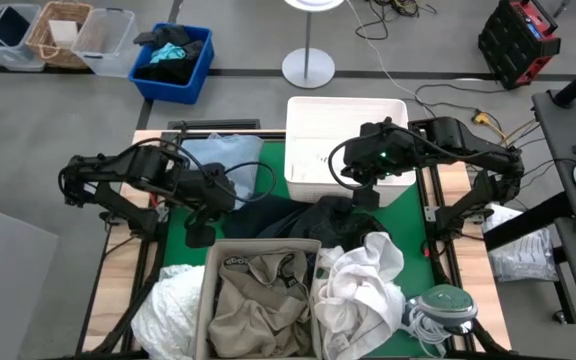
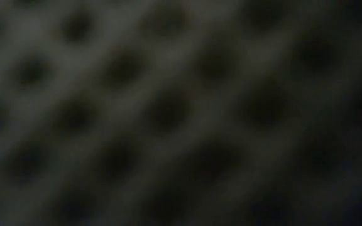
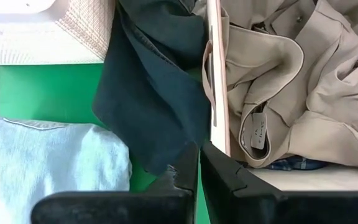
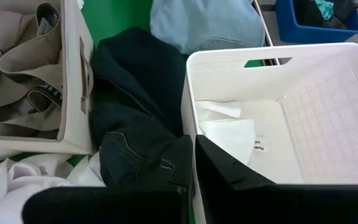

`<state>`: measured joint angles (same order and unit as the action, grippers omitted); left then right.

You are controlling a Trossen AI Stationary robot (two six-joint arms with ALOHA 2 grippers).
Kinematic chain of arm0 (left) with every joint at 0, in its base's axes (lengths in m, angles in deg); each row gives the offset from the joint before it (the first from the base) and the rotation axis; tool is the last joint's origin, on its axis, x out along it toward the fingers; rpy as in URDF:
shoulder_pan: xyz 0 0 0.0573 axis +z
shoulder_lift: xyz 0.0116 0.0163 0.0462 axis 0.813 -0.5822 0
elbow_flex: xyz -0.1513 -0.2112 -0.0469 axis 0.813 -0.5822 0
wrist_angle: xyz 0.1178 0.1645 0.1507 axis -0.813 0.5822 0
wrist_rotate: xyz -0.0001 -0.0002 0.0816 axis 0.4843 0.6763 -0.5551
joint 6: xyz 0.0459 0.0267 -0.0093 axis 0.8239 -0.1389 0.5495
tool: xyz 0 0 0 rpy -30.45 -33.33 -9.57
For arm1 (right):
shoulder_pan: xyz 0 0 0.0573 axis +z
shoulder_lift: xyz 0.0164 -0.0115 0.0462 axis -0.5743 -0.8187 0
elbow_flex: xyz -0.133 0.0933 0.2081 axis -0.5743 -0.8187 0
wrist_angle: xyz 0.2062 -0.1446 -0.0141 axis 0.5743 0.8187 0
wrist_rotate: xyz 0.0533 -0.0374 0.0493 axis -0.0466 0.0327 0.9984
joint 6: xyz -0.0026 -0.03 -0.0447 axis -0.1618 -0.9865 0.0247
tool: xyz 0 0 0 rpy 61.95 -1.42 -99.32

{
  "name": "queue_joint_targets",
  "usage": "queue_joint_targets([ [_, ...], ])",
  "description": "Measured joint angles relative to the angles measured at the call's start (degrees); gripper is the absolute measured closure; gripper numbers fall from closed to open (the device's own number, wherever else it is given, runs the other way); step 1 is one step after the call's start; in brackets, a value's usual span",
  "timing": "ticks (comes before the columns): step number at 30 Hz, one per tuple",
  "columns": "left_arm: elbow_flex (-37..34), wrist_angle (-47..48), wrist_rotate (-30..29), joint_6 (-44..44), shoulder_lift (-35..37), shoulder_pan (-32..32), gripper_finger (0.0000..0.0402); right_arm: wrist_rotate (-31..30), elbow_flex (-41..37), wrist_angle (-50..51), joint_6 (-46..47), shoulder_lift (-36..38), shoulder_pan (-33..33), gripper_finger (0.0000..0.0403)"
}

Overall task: Sort clothes
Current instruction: Put the white polo shirt into the white laundry organizer

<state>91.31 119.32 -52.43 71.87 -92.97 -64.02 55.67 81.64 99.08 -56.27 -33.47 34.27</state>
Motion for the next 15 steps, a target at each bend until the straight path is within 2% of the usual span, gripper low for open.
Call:
queue_joint_targets([
  [15, 0.00, -3.43, -1.48, 0.02, 0.00, -0.02, 0.0402, -0.02, -0.01, -0.33, -0.44, 0.00, 0.00, 0.0390],
])
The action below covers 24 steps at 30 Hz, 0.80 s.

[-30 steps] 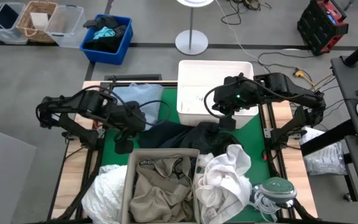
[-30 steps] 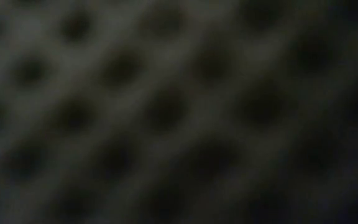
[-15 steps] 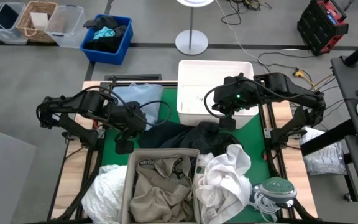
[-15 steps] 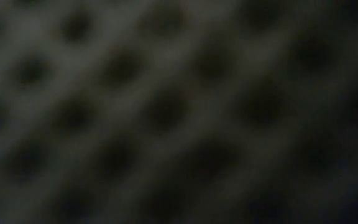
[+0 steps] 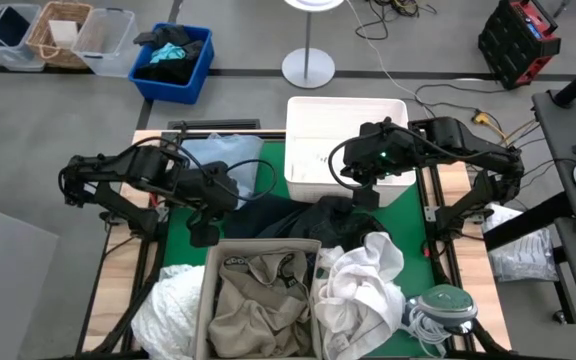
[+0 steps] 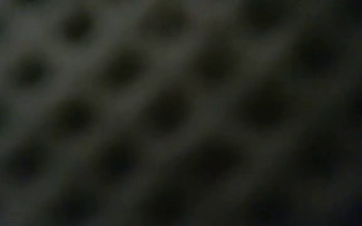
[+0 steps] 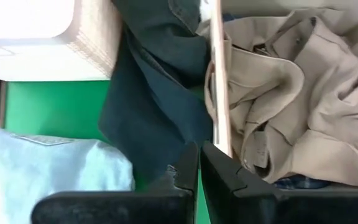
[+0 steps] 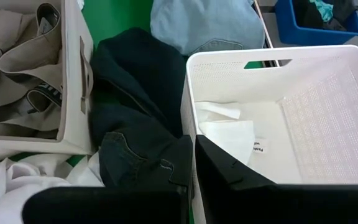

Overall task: Sort clothes
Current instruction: Put the white polo shirt into the white laundry organizer

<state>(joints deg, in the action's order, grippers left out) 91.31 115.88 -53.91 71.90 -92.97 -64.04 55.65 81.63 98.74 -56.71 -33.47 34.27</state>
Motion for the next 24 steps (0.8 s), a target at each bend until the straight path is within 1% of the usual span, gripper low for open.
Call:
queue_joint_targets([
  [5, 0.00, 0.00, -1.68, -0.24, 0.00, 0.02, 0.0402, 0.00, -0.03, 0.00, 0.00, 0.00, 0.02, 0.0390],
  [15, 0.00, -0.17, -2.10, -1.68, 0.00, 0.00, 0.0402, 0.00, -0.03, 0.00, 0.03, 0.00, 0.00, 0.0390],
  [18, 0.00, -1.50, -5.40, -0.47, -0.19, 0.00, 0.0402, 0.00, -0.03, -0.10, -0.87, 0.00, 0.00, 0.0390],
  [21, -0.02, -5.66, -9.97, 4.45, -0.65, 0.00, 0.0402, -0.01, 0.23, -2.14, -3.52, 0.00, 0.00, 0.0390],
  [24, 0.13, -10.86, -11.72, 8.05, -1.11, 0.02, 0.0402, -0.02, 1.49, -6.34, -6.98, 0.13, 0.00, 0.0390],
])
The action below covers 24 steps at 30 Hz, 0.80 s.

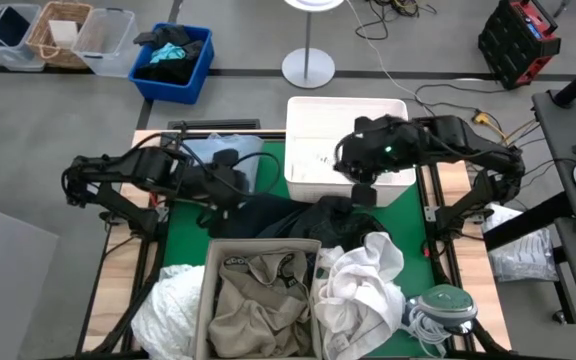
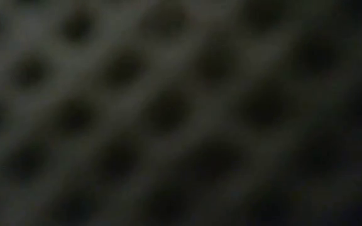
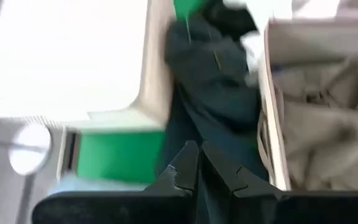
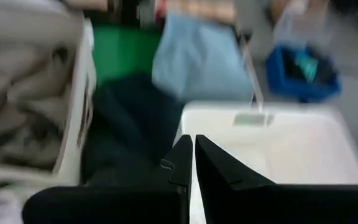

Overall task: Sort clothes
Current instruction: Put the white polo shirt into the white laundry organizer

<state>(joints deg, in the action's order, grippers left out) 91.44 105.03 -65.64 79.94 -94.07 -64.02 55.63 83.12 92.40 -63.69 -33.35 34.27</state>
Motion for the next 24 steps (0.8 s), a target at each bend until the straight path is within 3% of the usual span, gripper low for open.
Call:
queue_joint_targets([
  [7, 0.00, -9.79, -1.58, 9.94, -1.22, 2.04, 0.0402, -0.01, 0.28, -12.73, -5.29, 0.75, 0.00, 0.0390],
  [21, 0.00, -8.92, -1.56, 9.95, -1.41, 2.78, 0.0402, -0.01, -1.84, -7.67, -1.35, 0.51, 0.00, 0.0390],
  [24, 0.43, -5.18, -1.53, 6.86, -1.41, 2.77, 0.0402, -0.01, -1.82, -4.86, 1.92, 0.51, 0.00, 0.0390],
])
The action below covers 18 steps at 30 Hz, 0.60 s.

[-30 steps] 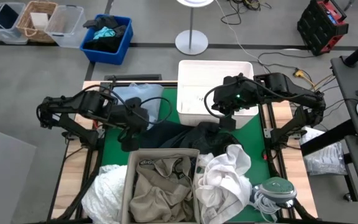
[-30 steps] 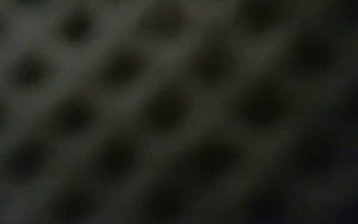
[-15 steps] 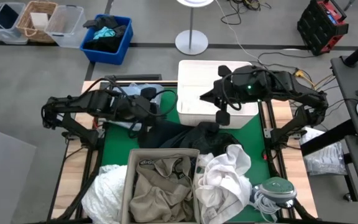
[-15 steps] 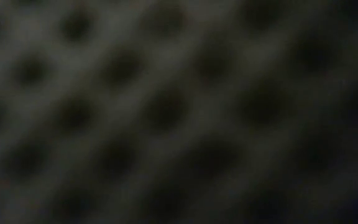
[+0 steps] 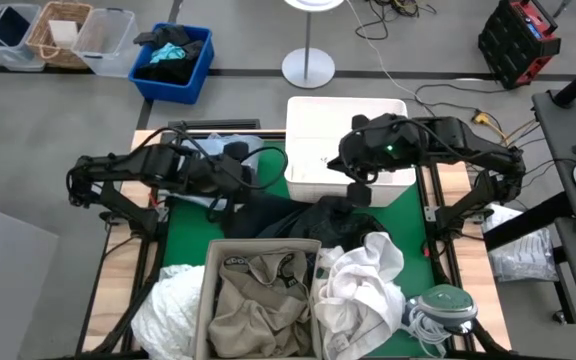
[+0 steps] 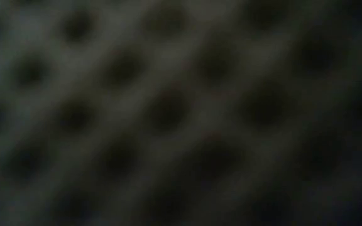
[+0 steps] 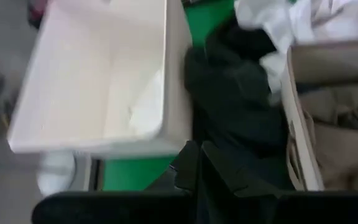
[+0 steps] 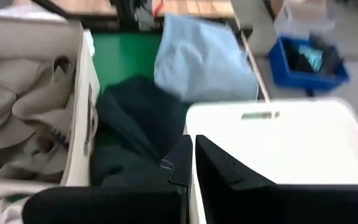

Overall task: Sort clothes
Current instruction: Put the white polo shirt into the white laundry organizer

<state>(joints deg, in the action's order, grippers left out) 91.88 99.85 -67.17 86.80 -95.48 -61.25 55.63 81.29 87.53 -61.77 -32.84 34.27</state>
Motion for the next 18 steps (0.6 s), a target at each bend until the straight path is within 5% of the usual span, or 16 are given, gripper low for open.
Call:
queue_joint_targets([
  [10, 1.03, 22.43, 0.01, -21.36, 0.22, -0.21, 0.0402, 5.85, 0.15, 14.85, 5.86, -0.36, 0.66, 0.0390],
  [18, -0.82, 23.55, 1.11, -26.56, 0.33, -0.21, 0.0402, 8.39, -1.71, 20.60, 13.14, -0.85, 0.66, 0.0390],
])
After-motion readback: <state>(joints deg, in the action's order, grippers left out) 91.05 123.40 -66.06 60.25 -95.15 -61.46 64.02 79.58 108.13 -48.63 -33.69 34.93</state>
